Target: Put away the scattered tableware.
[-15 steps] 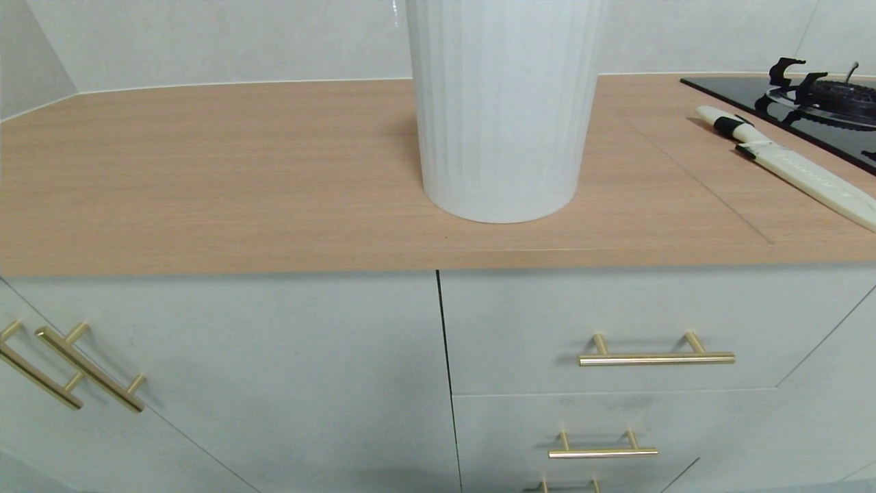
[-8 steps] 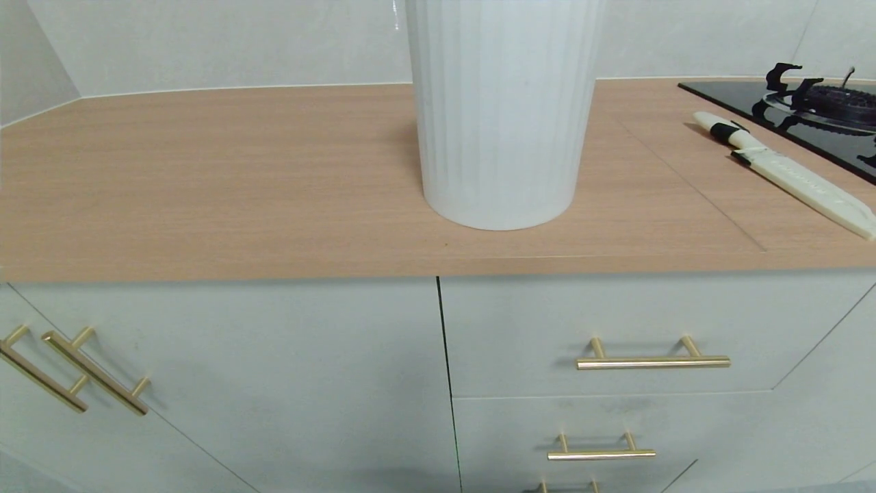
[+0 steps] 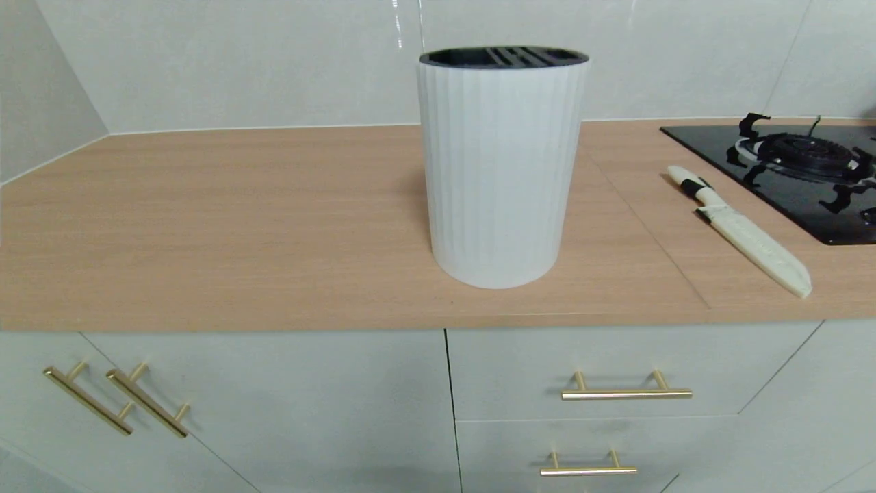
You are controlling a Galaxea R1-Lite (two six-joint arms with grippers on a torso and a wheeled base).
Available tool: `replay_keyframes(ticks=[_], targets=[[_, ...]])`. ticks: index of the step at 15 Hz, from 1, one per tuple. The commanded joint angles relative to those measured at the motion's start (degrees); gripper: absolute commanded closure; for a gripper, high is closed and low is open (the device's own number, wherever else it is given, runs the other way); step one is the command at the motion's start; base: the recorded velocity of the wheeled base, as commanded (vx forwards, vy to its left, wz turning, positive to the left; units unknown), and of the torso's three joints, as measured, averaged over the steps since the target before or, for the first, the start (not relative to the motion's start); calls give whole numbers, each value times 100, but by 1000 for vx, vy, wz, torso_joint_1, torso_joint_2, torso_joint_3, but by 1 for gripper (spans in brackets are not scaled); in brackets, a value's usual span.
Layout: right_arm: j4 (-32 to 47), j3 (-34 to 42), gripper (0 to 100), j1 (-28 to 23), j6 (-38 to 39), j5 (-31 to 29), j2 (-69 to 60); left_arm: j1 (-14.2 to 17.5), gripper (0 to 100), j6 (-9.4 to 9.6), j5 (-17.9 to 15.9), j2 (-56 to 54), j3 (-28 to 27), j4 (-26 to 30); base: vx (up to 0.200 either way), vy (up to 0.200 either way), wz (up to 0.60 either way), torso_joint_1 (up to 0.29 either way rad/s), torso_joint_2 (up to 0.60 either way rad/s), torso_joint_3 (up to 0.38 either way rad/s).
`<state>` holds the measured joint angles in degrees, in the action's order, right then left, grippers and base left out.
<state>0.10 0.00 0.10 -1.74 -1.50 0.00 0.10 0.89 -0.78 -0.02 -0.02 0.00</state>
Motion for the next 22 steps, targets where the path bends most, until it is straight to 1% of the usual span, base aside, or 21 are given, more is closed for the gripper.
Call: replay_keyframes(ticks=[1, 5, 22], targets=[[-1, 0, 0, -1, -1, 1, 9, -1, 0, -1, -1, 2, 2, 0, 0, 0, 0, 110, -505, -261], [-1, 0, 0, -1, -1, 1, 9, -1, 0, -1, -1, 2, -6, 0, 0, 0, 0, 322, -472, -256], [-1, 0, 0, -1, -1, -8, 9, -1, 0, -1, -1, 2, 2, 0, 0, 0, 0, 258, -529, -276]])
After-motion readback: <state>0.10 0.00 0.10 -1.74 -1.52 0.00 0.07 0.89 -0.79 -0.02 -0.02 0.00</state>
